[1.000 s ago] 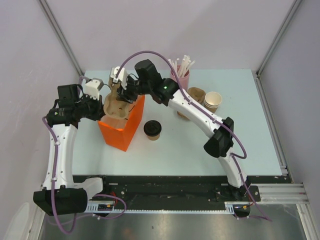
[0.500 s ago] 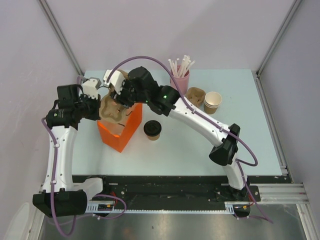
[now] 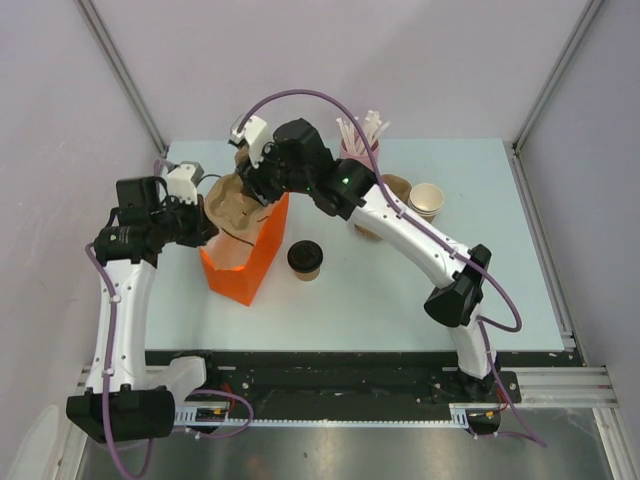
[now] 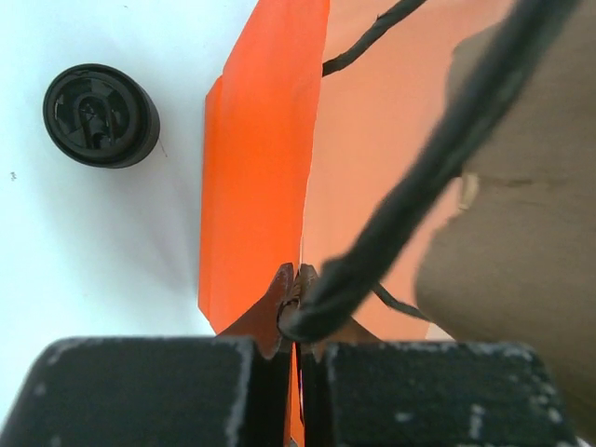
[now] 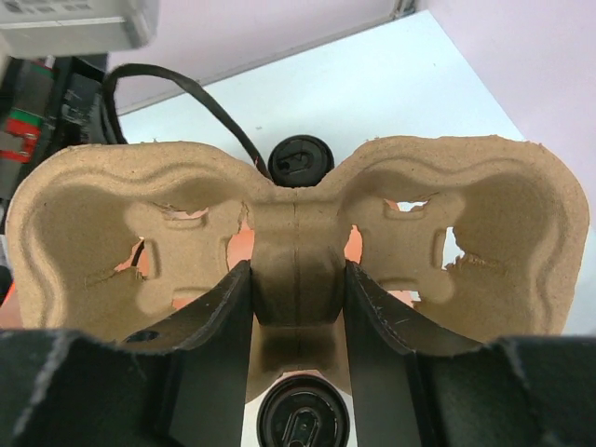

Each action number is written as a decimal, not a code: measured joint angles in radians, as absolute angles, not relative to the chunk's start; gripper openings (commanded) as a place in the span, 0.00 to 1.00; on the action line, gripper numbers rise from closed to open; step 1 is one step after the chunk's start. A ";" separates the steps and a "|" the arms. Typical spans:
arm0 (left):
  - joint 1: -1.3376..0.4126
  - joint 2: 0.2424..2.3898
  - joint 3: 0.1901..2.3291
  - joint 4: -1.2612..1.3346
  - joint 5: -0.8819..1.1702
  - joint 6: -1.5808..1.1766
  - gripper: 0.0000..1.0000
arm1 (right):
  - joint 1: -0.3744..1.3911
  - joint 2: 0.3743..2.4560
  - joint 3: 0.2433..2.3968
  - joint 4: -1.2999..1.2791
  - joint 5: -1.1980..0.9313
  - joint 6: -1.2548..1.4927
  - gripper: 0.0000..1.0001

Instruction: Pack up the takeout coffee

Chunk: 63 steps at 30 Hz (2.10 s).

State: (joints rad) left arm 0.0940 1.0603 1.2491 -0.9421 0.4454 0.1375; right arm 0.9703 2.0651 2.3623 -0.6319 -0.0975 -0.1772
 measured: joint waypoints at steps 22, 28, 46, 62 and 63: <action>0.121 1.034 1.240 -0.968 0.552 0.106 0.00 | 1.008 2.008 2.417 -0.689 -0.179 -0.195 0.00; 0.142 1.033 1.240 -0.998 0.553 0.100 0.00 | 1.009 2.056 2.418 -0.737 -0.191 -0.196 0.00; 0.154 1.060 1.240 -0.996 0.533 0.131 0.00 | 1.005 2.231 2.485 -0.874 -0.193 -0.263 0.00; 0.154 1.060 1.223 -0.962 0.470 0.162 0.00 | 1.014 2.280 2.481 -0.860 -0.136 -0.194 0.00; 0.154 1.060 1.223 -0.961 0.473 0.166 0.00 | 1.015 2.280 2.490 -0.870 -0.129 -0.181 0.00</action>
State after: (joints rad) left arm 0.1539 1.0599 1.2228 -0.9607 0.4732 0.1661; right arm 1.0153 2.2803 2.4897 -0.8696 -0.1291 -0.1814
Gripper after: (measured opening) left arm 0.011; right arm 0.431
